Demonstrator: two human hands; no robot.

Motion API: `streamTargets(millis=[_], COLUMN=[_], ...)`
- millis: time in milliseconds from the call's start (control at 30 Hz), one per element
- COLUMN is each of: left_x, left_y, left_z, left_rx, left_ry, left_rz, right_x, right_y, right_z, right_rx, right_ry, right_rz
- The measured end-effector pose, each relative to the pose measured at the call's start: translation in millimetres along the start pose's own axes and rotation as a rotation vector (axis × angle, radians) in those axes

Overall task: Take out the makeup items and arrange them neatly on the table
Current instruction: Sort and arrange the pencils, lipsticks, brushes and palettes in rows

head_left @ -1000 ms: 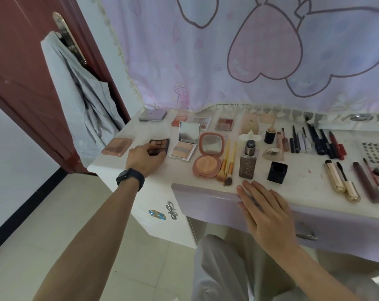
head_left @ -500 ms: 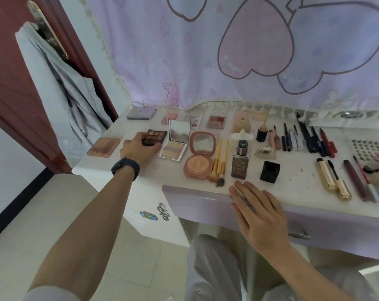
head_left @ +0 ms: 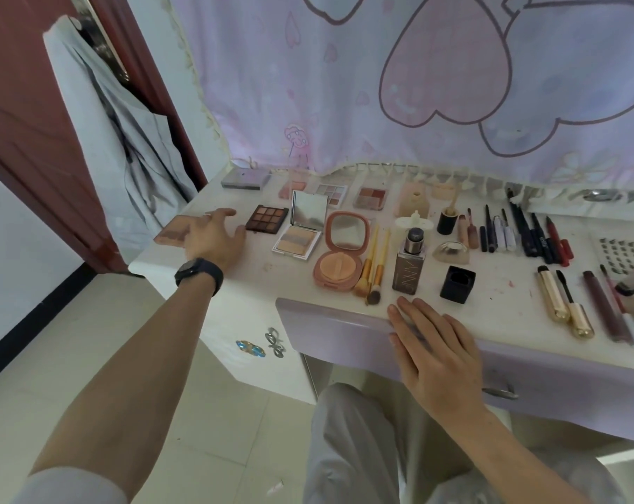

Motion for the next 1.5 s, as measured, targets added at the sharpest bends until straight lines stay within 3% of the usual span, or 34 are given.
streamTargets(millis=[100, 267, 533, 833, 900, 1100, 1233, 1333, 1500], left_x=[-0.9, -11.0, -35.3, -52.8, -65.9, -120.0, -149.5, -175.0, -215.1], left_y=[31.5, 72.4, 65.2, 64.0, 62.0, 47.0, 10.4, -31.5, -99.2], left_z=[17.7, 15.3, 25.7, 29.8, 38.4, 51.1, 48.8, 53.0, 52.4], left_rx=[0.14, 0.253, -0.009, 0.032, -0.097, -0.85, -1.005, -1.029, -1.003], left_ry=[-0.054, 0.118, 0.018, 0.096, 0.065, -0.064, 0.031, 0.138, 0.328], left_rz=[0.072, 0.176, 0.07, 0.153, 0.216, 0.391, 0.302, 0.15, -0.088], right_x=[-0.9, -2.7, -0.1, 2.4, 2.7, 2.3, 10.3, 17.9, 32.7], right_y=[-0.2, -1.0, 0.1, 0.7, 0.8, -1.9, -0.5, -0.9, 2.4], right_z=[-0.2, -3.1, -0.9, 2.0, 2.9, 1.9, 5.3, 14.0, 41.6], right_rx=[0.002, -0.001, -0.004, 0.023, 0.031, 0.062, 0.125, 0.346, 1.078], right_ry=[0.001, 0.014, 0.013, 0.026, 0.025, 0.046, 0.164, 0.333, 0.479], right_rz=[-0.003, -0.008, 0.001, 0.002, -0.001, -0.035, -0.107, -0.3, -0.677])
Point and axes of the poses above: each hand's wrist, its own x-axis towards the middle knuckle, its own z-axis out of the back of the hand, y = z × x, the point moved 8 cm from there along x, towards the middle knuckle
